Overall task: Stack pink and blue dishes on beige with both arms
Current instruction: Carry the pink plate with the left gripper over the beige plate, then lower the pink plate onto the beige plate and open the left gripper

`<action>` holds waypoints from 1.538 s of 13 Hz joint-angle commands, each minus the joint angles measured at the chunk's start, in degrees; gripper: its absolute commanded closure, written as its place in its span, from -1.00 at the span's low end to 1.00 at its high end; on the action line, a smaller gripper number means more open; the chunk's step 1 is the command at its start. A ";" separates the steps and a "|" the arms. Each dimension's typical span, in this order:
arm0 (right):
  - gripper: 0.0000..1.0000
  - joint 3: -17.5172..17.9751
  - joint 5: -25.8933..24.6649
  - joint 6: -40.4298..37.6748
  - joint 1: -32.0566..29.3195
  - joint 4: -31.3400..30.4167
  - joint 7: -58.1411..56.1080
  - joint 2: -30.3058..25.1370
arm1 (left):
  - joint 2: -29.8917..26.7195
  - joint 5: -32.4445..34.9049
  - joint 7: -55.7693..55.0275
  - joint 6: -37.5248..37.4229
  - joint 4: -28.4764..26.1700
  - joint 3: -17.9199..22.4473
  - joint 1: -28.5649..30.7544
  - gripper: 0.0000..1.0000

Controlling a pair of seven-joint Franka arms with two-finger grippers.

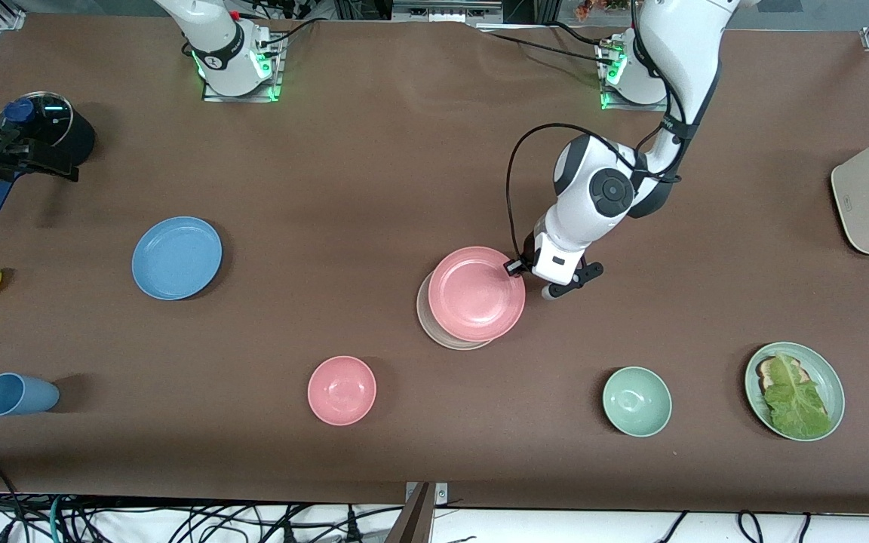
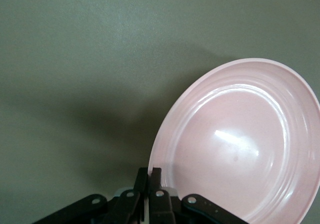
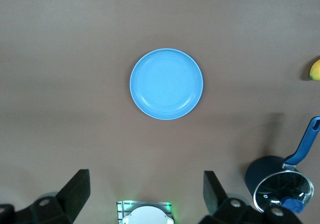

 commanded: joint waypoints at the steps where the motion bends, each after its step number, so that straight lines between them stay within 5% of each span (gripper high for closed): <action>1: -1.00 0.00 -0.53 -0.53 -0.10 -0.14 0.25 -0.51 | 2.02 1.48 -1.43 0.42 2.53 0.65 -0.52 1.00; 13: -1.00 0.00 -0.53 -0.53 -0.10 -0.14 0.34 -0.42 | 6.24 1.57 -5.82 0.42 7.62 0.83 -2.63 1.00; 15: -1.00 0.00 -0.53 -0.53 -0.10 -0.14 0.26 -0.42 | 6.51 1.57 -5.12 0.42 7.89 1.00 -2.54 0.12; 18: -1.00 0.00 -0.44 -0.53 -0.10 -0.14 0.17 -0.42 | 6.51 1.57 -5.03 0.42 7.89 1.00 -2.46 -0.26; 20: -1.00 0.00 -0.44 -0.53 -0.10 -0.14 0.26 -0.42 | 6.51 1.66 -4.68 0.42 7.89 1.00 -2.19 -0.33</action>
